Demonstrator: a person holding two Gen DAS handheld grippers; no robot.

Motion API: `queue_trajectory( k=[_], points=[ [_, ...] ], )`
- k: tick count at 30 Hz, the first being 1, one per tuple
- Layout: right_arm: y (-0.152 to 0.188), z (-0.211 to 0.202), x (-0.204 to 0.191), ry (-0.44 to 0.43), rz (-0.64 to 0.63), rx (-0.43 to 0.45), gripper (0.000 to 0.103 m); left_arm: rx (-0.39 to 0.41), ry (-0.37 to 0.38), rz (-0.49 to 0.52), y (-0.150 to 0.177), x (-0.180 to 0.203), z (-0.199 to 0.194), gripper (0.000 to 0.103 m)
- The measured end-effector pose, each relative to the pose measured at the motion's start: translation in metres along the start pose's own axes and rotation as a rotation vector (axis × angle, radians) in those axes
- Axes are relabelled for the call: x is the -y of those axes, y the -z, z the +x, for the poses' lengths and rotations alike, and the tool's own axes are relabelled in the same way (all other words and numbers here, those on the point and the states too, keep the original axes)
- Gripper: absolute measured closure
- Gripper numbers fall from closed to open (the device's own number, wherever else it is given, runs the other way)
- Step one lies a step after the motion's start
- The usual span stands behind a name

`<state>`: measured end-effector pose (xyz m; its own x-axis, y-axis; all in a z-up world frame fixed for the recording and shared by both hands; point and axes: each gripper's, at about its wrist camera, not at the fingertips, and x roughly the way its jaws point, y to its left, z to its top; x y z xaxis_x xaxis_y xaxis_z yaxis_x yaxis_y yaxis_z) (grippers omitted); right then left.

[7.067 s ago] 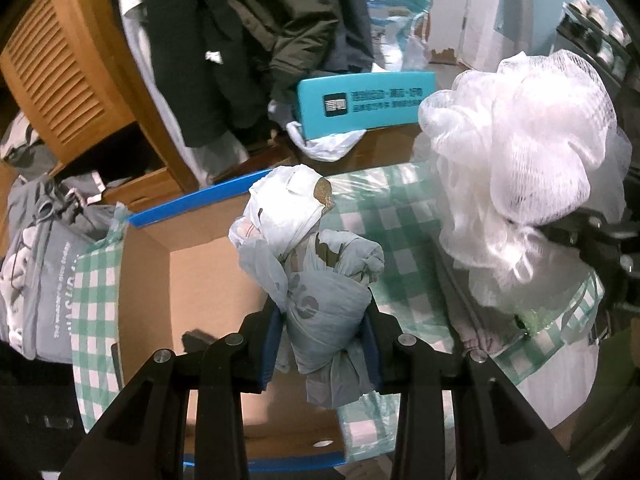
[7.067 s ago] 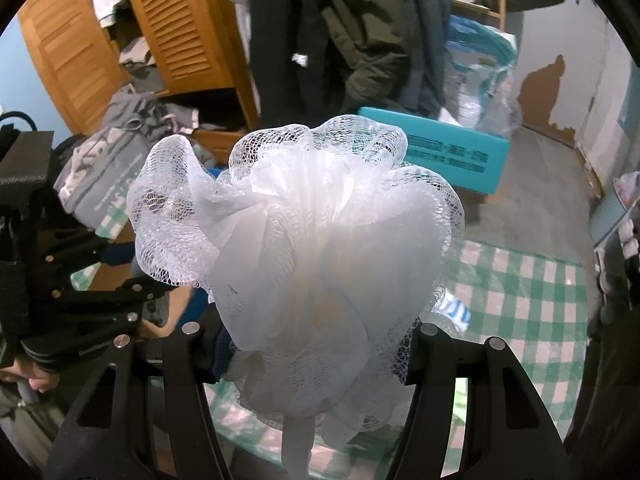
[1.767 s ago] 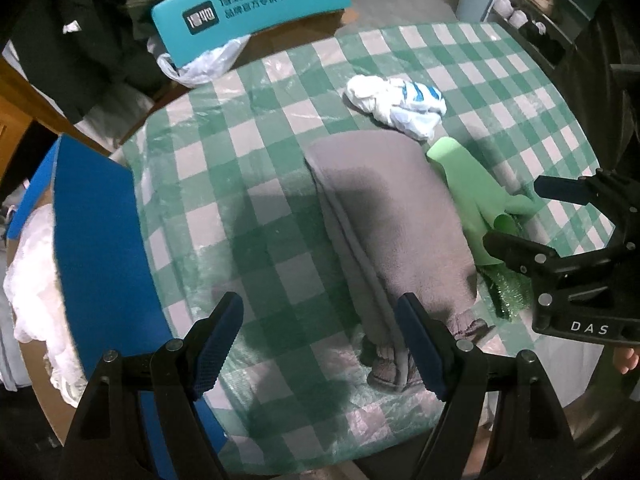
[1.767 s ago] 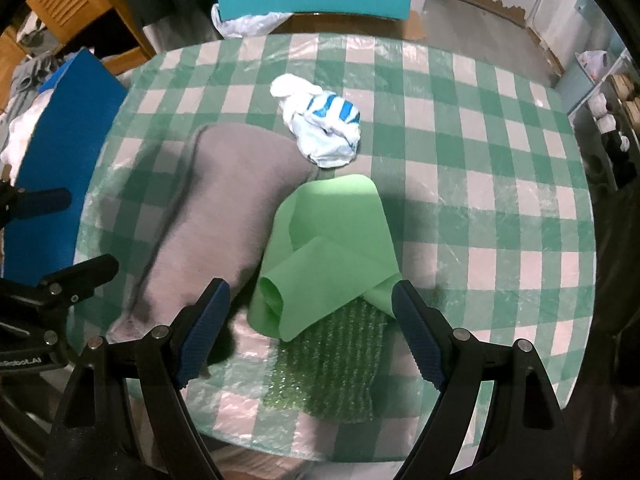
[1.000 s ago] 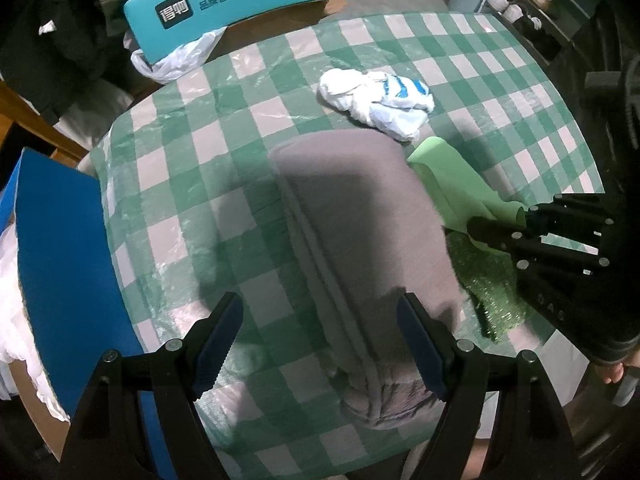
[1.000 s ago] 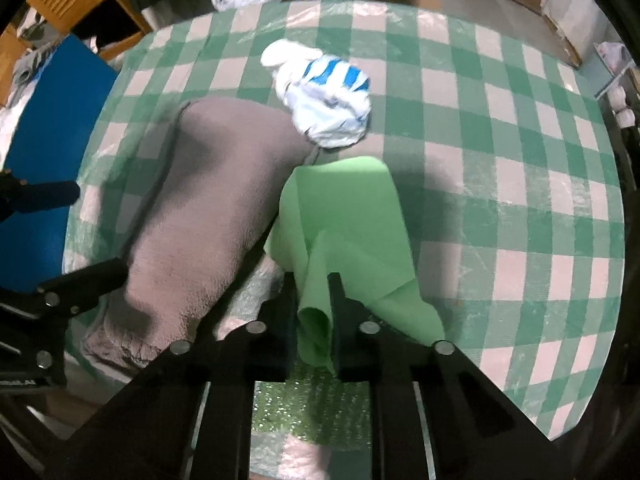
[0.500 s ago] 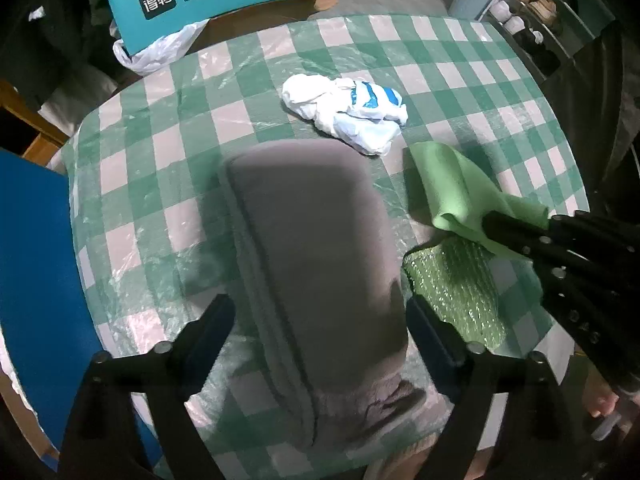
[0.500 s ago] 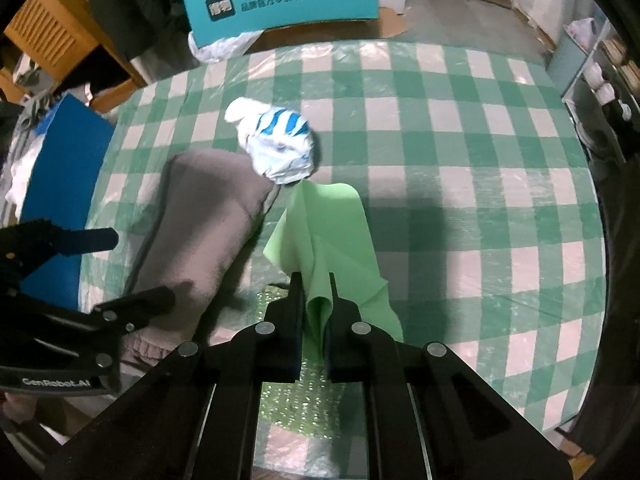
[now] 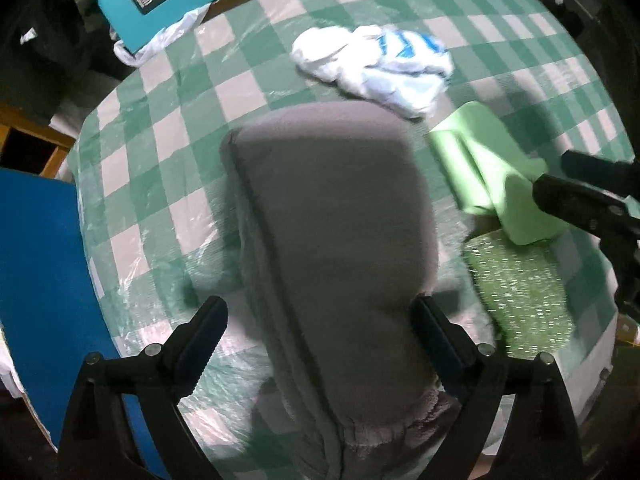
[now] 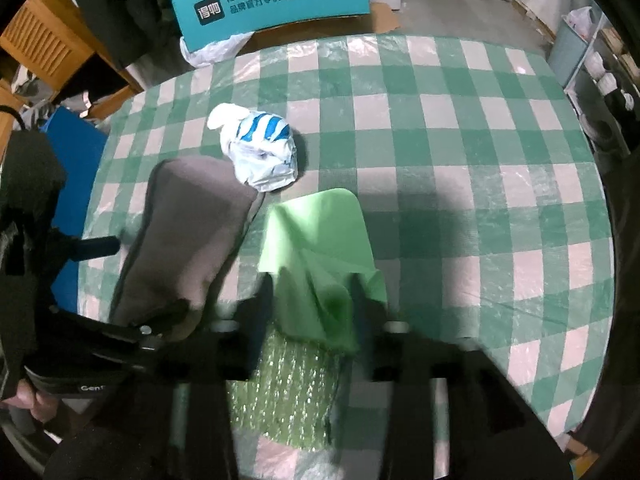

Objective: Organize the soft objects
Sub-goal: 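Lift the grey mitt and green cloth and carry them over the box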

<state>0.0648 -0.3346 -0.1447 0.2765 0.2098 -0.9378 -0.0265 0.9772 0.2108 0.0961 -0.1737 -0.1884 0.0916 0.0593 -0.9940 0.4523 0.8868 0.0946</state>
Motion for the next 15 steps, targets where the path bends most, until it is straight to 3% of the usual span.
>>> queue_trajectory(
  k=[3,11,13,15],
  points=[
    [-0.004,0.007,-0.005,0.023,-0.02,0.004,0.046,-0.011,0.004,-0.018,-0.002,-0.008,0.005,0.001],
    [-0.012,0.035,-0.014,0.053,-0.072,-0.041,0.045,-0.006,0.029,-0.037,-0.001,-0.025,0.01,0.002],
    [-0.012,0.043,-0.014,0.072,-0.082,-0.058,0.045,-0.001,0.04,-0.026,0.0,-0.028,0.009,0.006],
    [-0.012,0.049,-0.013,0.085,-0.09,-0.065,0.045,0.001,0.06,-0.016,0.001,-0.027,0.008,0.018]
  ],
)
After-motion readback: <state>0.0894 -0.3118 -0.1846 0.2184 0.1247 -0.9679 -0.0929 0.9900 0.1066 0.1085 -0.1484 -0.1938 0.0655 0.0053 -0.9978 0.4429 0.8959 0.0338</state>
